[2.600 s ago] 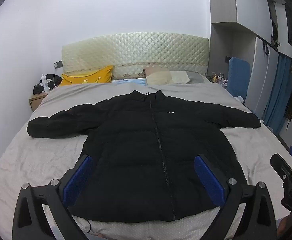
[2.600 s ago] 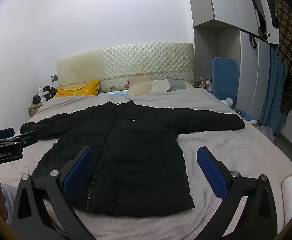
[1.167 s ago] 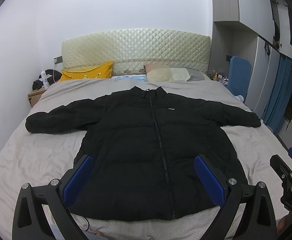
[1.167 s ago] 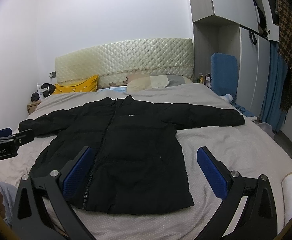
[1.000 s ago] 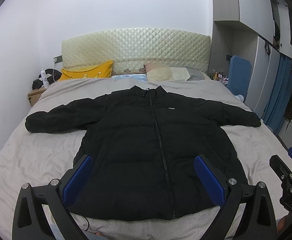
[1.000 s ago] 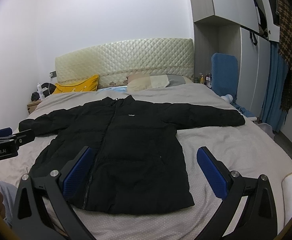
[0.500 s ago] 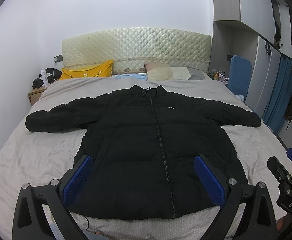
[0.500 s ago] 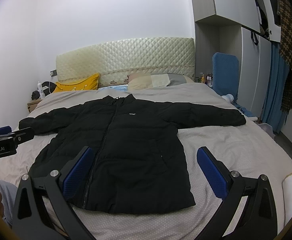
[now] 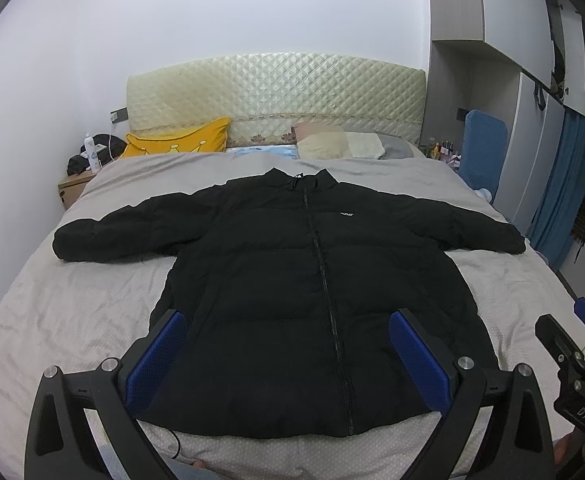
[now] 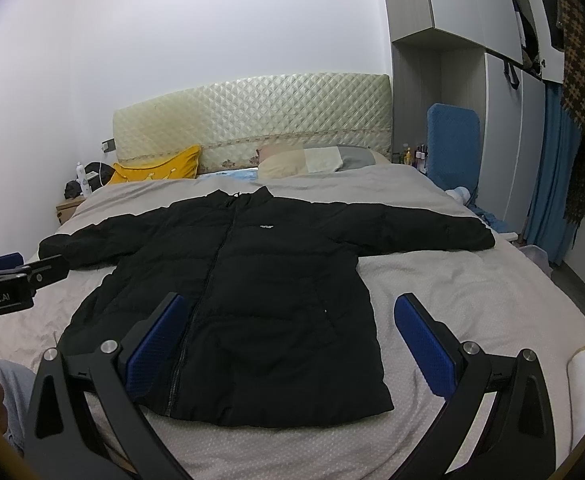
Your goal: Fold large clothes
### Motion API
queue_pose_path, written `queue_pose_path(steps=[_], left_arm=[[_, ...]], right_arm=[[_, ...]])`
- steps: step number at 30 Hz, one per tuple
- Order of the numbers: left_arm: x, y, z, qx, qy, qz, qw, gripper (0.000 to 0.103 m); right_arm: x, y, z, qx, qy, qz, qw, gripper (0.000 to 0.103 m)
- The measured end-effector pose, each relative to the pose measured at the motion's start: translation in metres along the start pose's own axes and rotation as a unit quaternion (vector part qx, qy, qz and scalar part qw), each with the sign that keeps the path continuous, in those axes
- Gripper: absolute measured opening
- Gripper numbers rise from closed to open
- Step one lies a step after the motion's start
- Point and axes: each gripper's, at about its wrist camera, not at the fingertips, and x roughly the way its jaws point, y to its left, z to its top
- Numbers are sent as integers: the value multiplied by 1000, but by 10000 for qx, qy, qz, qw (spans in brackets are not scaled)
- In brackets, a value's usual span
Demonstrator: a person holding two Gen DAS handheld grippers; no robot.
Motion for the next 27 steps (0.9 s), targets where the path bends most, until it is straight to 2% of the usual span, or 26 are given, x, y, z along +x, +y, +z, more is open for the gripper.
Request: queue_pose_path(steps=[11,17,23,27], left_arm=[[-4,3,-1,-121,-30,-88,9999,102],[-4,6,3,-99,16,-16,9999,102],[-6,3,6,-102,14,-134,9999,102],[-6,5,16,-282,-100,-399,9988,102]], right_arm=[[2,0,3,-27,34,144,9999,103],[0,-1,7,-23,-12,99,9999,103],[1,3,8,-93,10,136,9999,103],[3,2,11,-85,19,188,9998,103]])
